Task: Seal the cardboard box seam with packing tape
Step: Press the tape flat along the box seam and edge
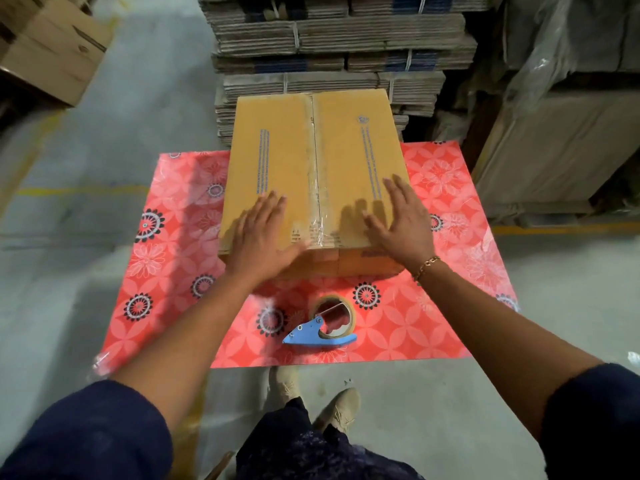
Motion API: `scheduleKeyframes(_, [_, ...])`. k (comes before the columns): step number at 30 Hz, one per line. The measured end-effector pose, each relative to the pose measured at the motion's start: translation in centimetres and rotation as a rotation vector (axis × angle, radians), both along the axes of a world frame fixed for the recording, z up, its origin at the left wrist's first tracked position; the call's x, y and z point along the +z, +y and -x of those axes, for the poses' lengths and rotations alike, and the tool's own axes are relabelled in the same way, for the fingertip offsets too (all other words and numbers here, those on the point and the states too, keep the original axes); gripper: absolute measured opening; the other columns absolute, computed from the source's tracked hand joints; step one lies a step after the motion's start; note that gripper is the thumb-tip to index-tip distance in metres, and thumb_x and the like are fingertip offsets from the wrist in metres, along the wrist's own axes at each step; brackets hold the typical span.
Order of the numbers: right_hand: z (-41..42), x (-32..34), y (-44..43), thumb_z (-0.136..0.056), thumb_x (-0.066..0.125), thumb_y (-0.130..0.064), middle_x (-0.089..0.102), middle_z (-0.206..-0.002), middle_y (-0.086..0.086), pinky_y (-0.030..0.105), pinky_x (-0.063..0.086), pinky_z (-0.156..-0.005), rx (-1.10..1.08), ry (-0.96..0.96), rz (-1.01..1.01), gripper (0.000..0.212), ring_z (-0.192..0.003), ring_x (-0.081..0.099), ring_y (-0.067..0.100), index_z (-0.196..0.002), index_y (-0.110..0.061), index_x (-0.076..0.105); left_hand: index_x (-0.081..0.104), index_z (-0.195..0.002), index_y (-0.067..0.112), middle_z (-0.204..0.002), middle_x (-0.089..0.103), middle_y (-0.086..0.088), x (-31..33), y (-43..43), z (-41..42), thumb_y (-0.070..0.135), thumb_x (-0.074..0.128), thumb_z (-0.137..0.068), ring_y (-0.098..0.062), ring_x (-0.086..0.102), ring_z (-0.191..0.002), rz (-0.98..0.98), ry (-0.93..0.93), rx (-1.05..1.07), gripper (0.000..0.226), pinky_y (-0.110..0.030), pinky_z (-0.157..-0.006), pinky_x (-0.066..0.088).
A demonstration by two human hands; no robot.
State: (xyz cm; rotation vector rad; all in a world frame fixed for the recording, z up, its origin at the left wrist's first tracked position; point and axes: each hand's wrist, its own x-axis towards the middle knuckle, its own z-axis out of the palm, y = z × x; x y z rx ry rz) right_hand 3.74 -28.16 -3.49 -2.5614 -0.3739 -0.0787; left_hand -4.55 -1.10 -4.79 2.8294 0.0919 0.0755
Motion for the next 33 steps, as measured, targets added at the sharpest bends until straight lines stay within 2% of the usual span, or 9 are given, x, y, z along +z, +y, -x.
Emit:
scheduleKeyframes(5, [-2.5,-0.9,-3.1,-0.093,0.060,-0.056,0.038,-0.161,0.018,0.047,0.037,-0.116,-0.357,0.478,-0.336,0.089,-0.143,0.042,0.037,-0.158,-0.009,0.023,0.030,-0.158,0.014,-0.163,0.039,-0.015,-1.2,4.6,-0.1,0.068,0.048,-0.090,-0.037,0.040,-0.147,0.555,0.047,0.671,0.089,-0.050,-0.116,0.036])
scheduleKeyframes(9, [-2.6,-2.3,-2.3,-0.091,0.051,-0.065,0.060,-0.134,0.018,0.049,0.052,-0.094,-0.390,0.558,-0.384,0.072,-0.115,0.061,0.038,-0.136,-0.009,0.049,0.055,-0.144,0.027,-0.140,0.065,-0.006,-2.6,6.2,0.8,0.088,0.051,-0.065,-0.032,0.060,-0.128,0.885,0.142,0.723,0.100,-0.049,-0.109,0.046])
scheduleKeyframes(12, [-2.5,-2.9,-1.6,-0.096,0.053,-0.057,0.065,-0.114,0.019,0.045,0.054,-0.080,-0.438,0.469,-0.395,0.058,-0.096,0.063,0.036,-0.121,-0.005,0.056,0.062,-0.134,0.030,-0.123,0.073,0.002,-2.9,6.3,1.1,0.074,0.066,-0.073,-0.024,0.068,-0.116,1.020,0.078,0.693,0.076,-0.046,-0.105,0.052])
scheduleKeyframes(15, [-2.2,-3.0,-0.4,-0.093,0.053,-0.058,0.067,-0.110,0.022,0.054,0.055,-0.085,-0.469,0.418,-0.373,0.059,-0.097,0.064,0.040,-0.115,-0.004,0.057,0.063,-0.128,0.034,-0.117,0.074,0.006,-2.9,7.3,1.4,0.067,0.069,-0.076,-0.021,0.071,-0.110,1.053,0.050,0.654,0.062,-0.045,-0.102,0.055])
scheduleKeyframes(18, [-2.0,-2.8,2.4,-0.094,0.053,-0.057,0.066,-0.102,0.014,0.043,0.051,-0.073,-0.455,0.398,-0.367,0.051,-0.093,0.063,0.035,-0.108,-0.008,0.056,0.064,-0.122,0.037,-0.119,0.074,0.007,-2.7,10.1,1.8,0.059,0.071,-0.082,-0.019,0.070,-0.111,1.053,0.014,0.654,0.046,-0.043,-0.102,0.054])
scheduleKeyframes(23, [-1.8,-2.1,8.2,-0.098,0.052,-0.054,0.065,-0.103,0.010,0.035,0.040,-0.066,-0.375,0.408,-0.371,0.051,-0.091,0.060,0.030,-0.121,-0.008,0.055,0.060,-0.139,0.021,-0.130,0.072,0.001,-2.8,16.1,2.8,0.068,0.076,-0.073,-0.018,0.068,-0.119,1.060,-0.017,0.695,0.083,-0.044,-0.109,0.050])
scheduleKeyframes(26, [-2.1,-2.4,11.4,-0.098,0.051,-0.056,0.063,-0.101,0.011,0.034,0.037,-0.059,-0.351,0.421,-0.361,0.059,-0.091,0.060,0.031,-0.126,-0.003,0.053,0.064,-0.133,0.018,-0.125,0.073,-0.001,-2.1,18.6,3.0,0.044,0.071,-0.091,-0.020,0.069,-0.117,1.055,-0.032,0.695,0.050,-0.038,-0.107,0.050])
scheduleKeyframes(29, [-1.9,-2.5,13.8,-0.094,0.049,-0.061,0.069,-0.113,0.017,0.046,0.052,-0.077,-0.362,0.434,-0.374,0.064,-0.101,0.065,0.037,-0.127,-0.006,0.053,0.063,-0.128,0.027,-0.125,0.072,-0.002,-2.1,20.5,2.8,0.037,0.067,-0.096,-0.023,0.067,-0.119,1.029,-0.036,0.699,0.034,-0.031,-0.100,0.049])
scheduleKeyframes(33, [-1.5,-3.1,14.6,-0.098,0.048,-0.058,0.068,-0.102,0.017,0.049,0.053,-0.078,-0.365,0.421,-0.324,0.055,-0.094,0.065,0.040,-0.119,-0.007,0.051,0.053,-0.144,0.024,-0.133,0.066,0.000,-2.4,21.3,2.5,0.045,0.062,-0.098,-0.020,0.061,-0.121,0.927,0.015,0.662,0.052,-0.028,-0.099,0.041])
